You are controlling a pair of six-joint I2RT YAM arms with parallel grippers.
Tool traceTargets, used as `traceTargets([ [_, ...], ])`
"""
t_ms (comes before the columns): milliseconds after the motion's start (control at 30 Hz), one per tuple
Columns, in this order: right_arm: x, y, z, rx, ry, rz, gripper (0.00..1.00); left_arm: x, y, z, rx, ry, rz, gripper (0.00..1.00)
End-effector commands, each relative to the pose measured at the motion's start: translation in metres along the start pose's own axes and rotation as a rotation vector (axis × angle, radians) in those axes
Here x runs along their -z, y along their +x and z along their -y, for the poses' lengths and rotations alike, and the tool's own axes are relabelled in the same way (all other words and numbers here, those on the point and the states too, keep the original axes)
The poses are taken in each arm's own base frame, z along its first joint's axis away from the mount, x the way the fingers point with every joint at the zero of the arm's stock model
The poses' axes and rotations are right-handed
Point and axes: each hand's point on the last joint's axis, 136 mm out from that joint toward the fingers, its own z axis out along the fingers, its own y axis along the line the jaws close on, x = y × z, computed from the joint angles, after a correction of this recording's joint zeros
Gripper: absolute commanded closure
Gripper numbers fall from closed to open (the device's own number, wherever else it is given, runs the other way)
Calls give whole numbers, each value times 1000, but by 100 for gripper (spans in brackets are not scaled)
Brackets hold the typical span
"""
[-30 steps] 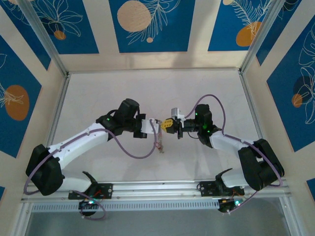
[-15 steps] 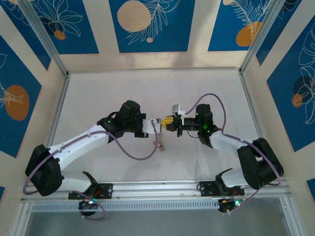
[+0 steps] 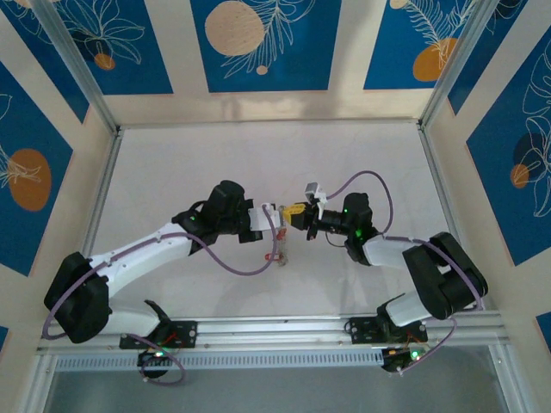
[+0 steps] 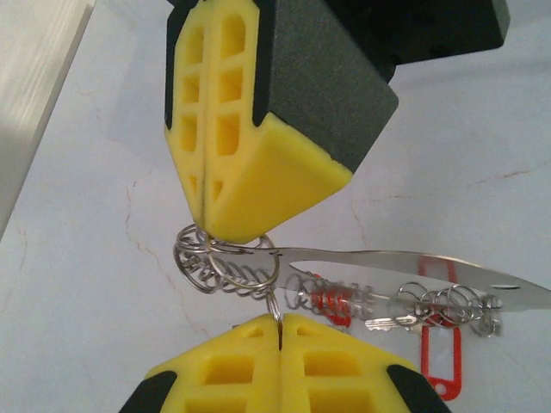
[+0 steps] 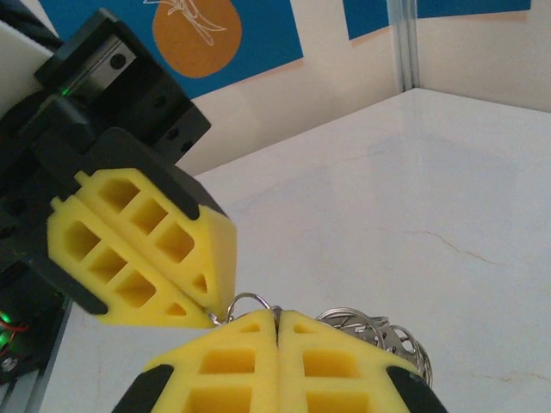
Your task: Put the keys on the keyring
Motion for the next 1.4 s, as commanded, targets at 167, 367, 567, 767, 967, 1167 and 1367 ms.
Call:
traceTargets([
  [167, -7, -22, 3, -20, 54, 115, 100, -1, -20, 0, 65, -9, 96, 100],
  [367, -12, -17, 0, -42, 57, 105, 100, -3, -17, -6, 66, -40, 83, 100],
  [567, -14, -15, -2, -41, 67, 114, 100, -7, -12, -7, 91, -54, 70, 100],
  [767, -4, -16, 7, 17, 107, 102, 100, -5, 0, -2, 84, -51, 48, 100],
  [967, 7, -14, 6, 153, 97, 24, 92, 4, 0, 5, 70, -2, 55, 100],
  [1167, 11, 3, -10, 334, 2, -87, 79, 12, 0, 9, 53, 43, 56, 100],
  [1367, 12, 13, -17, 480, -47, -132, 72, 21, -1, 12, 27, 76, 59, 100],
])
